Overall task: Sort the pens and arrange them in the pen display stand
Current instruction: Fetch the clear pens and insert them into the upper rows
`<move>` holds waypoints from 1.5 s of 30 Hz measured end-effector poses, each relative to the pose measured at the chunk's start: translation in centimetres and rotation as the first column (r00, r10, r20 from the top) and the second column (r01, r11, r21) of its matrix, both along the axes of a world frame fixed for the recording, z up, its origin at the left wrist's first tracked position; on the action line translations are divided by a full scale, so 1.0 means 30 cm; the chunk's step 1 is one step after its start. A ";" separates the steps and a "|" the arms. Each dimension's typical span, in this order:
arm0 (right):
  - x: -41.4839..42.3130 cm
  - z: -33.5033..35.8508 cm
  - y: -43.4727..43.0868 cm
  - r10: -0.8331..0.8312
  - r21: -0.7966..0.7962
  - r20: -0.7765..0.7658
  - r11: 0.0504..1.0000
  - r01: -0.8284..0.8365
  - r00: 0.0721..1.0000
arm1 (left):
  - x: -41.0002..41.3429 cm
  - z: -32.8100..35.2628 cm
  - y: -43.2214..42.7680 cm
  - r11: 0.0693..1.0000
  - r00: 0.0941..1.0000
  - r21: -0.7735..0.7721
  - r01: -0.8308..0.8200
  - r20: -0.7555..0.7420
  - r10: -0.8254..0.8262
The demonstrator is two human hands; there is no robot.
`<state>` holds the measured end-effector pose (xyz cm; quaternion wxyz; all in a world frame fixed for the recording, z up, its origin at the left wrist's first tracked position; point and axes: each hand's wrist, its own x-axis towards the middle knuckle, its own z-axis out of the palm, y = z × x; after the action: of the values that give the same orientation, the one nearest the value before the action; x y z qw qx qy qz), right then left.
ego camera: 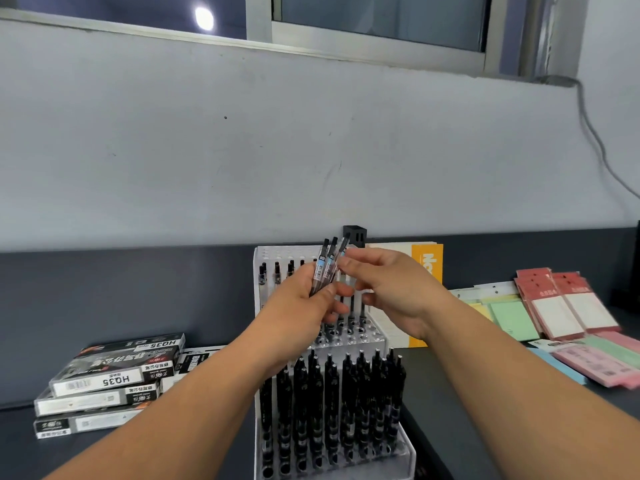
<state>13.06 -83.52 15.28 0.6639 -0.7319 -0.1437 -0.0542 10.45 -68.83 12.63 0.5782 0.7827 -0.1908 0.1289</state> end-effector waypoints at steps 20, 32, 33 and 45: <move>0.093 -0.026 -0.026 -0.396 -0.063 0.361 0.893 0.446 0.844 | 0.052 -0.017 -0.007 0.985 0.984 -0.046 -0.165 0.055 0.168; 0.122 -0.076 0.003 -0.276 -0.431 0.257 0.825 0.365 0.926 | 0.088 -0.035 0.026 0.988 0.999 -0.144 -0.049 -0.006 0.049; 0.119 -0.074 -0.002 -0.256 -0.447 0.234 0.828 0.338 0.938 | 0.088 -0.035 0.028 0.988 0.999 -0.146 -0.051 -0.017 0.049; 0.133 -0.069 0.036 -0.272 -0.703 0.415 0.510 0.496 0.868 | 0.075 -0.035 0.028 0.980 0.997 -0.186 -0.065 0.033 0.073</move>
<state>17.04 -82.45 13.22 0.2168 -0.9477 -0.0682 -0.2242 12.71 -68.00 11.59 0.6398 0.7289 -0.1623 0.1816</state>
